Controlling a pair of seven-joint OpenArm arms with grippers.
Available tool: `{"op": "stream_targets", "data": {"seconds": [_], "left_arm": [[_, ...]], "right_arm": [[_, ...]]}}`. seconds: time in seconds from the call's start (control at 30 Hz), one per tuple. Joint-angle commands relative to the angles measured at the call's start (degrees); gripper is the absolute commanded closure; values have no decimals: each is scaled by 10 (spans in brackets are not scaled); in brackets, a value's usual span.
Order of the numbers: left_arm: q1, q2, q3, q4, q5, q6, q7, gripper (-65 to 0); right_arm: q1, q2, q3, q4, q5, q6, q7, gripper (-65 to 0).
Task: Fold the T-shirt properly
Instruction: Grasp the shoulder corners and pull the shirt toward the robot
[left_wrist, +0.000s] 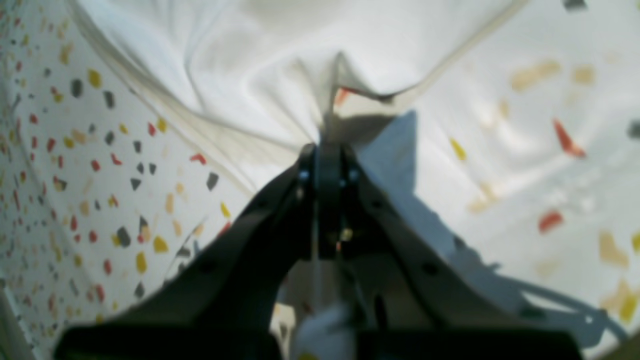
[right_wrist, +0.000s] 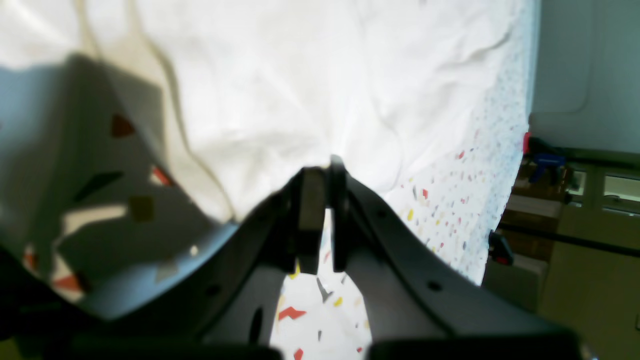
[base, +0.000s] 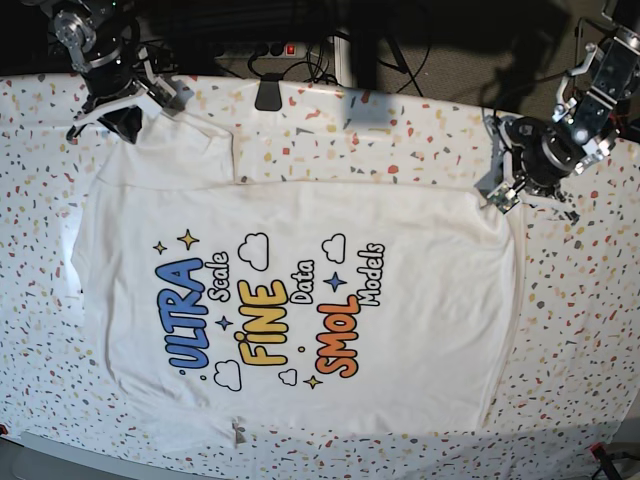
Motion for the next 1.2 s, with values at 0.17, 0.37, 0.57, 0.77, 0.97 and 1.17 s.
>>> {"op": "stream_targets", "data": {"seconds": [0.17, 0.37, 0.57, 0.77, 0.97, 1.17], "left_arm": [[57, -58, -5, 98, 1, 77, -3, 0], [107, -63, -5, 120, 2, 142, 19, 0], [199, -61, -40, 148, 17, 229, 17, 0], [298, -49, -105, 188, 17, 231, -12, 0], [366, -14, -146, 211, 61, 231, -17, 0], [381, 4, -165, 213, 95, 231, -53, 0]], "right_arm": [[-90, 10, 61, 37, -6, -36, 4, 0], [-198, 6, 122, 77, -6, -72, 0, 0], [-273, -19, 164, 107, -9, -87, -6, 0], [-308, -88, 182, 123, -57, -91, -6, 0], [-344, -119, 187, 139, -75, -118, -5, 0], [-349, -119, 192, 161, -75, -163, -5, 0]]}}
